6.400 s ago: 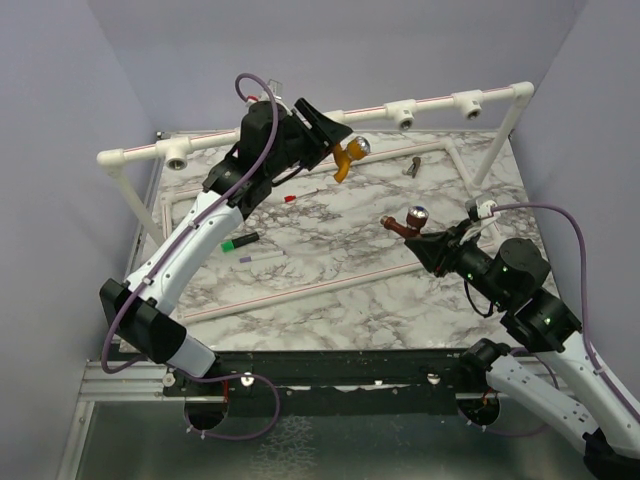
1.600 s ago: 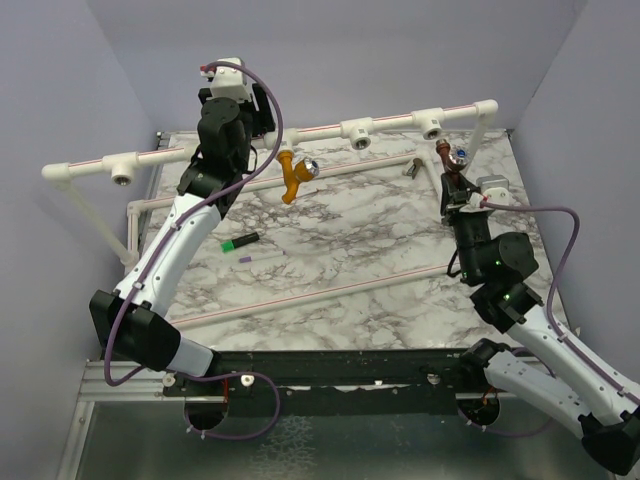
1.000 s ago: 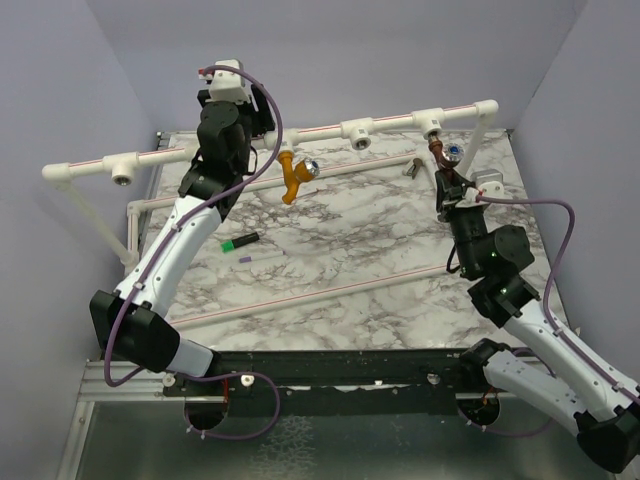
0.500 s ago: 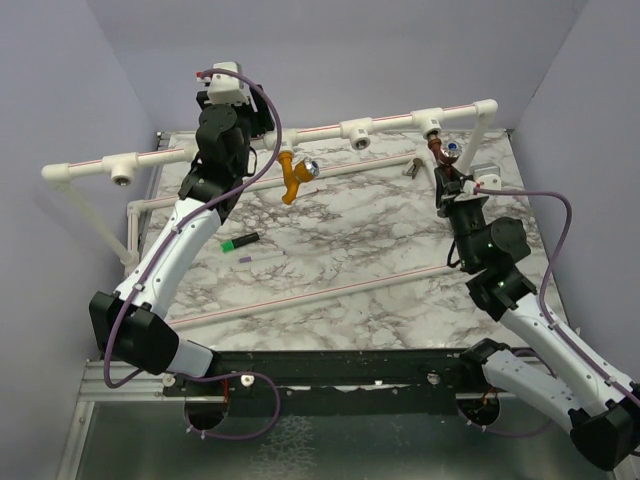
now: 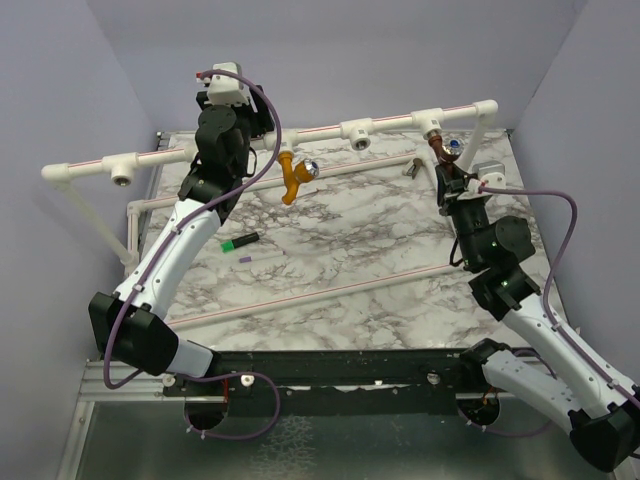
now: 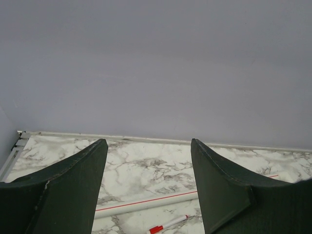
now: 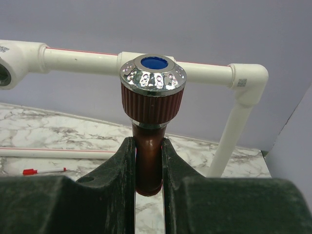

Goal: Install the water faucets

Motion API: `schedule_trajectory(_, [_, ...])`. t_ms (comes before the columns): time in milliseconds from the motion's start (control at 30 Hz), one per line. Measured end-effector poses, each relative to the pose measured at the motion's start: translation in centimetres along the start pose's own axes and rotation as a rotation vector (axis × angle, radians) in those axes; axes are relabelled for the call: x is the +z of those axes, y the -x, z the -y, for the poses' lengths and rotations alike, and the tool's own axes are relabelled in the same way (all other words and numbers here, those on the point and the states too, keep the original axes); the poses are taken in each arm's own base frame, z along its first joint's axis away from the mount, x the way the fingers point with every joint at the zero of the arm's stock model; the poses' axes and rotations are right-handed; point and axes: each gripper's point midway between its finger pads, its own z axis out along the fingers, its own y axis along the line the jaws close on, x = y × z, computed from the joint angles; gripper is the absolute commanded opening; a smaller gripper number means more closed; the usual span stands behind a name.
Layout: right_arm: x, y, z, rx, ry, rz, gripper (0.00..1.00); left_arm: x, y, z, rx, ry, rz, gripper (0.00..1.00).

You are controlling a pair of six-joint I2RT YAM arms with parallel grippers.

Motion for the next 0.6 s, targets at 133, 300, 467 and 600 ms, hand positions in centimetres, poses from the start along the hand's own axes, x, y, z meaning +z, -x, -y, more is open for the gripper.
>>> schedule_trajectory(133, [0.0,0.02,-0.02,-0.001,0.002,-0.003,0.01,0.0,0.04,0.0,-0.001,-0.002,0.001,0.71])
schedule_trajectory(300, [0.11,-0.2,-0.09,-0.008,0.004,-0.008,0.01,-0.04,0.02,0.02,-0.001,-0.005,0.001,0.71])
schedule_trajectory(467, [0.34,-0.19,0.0,-0.056,0.01,-0.001,0.0,-0.04,0.06,0.0,-0.003,-0.005,0.004,0.71])
schedule_trajectory(600, [0.33,-0.33,-0.08,-0.112,0.023,0.016,0.0,-0.02,0.05,-0.03,-0.003,-0.006,0.005,0.71])
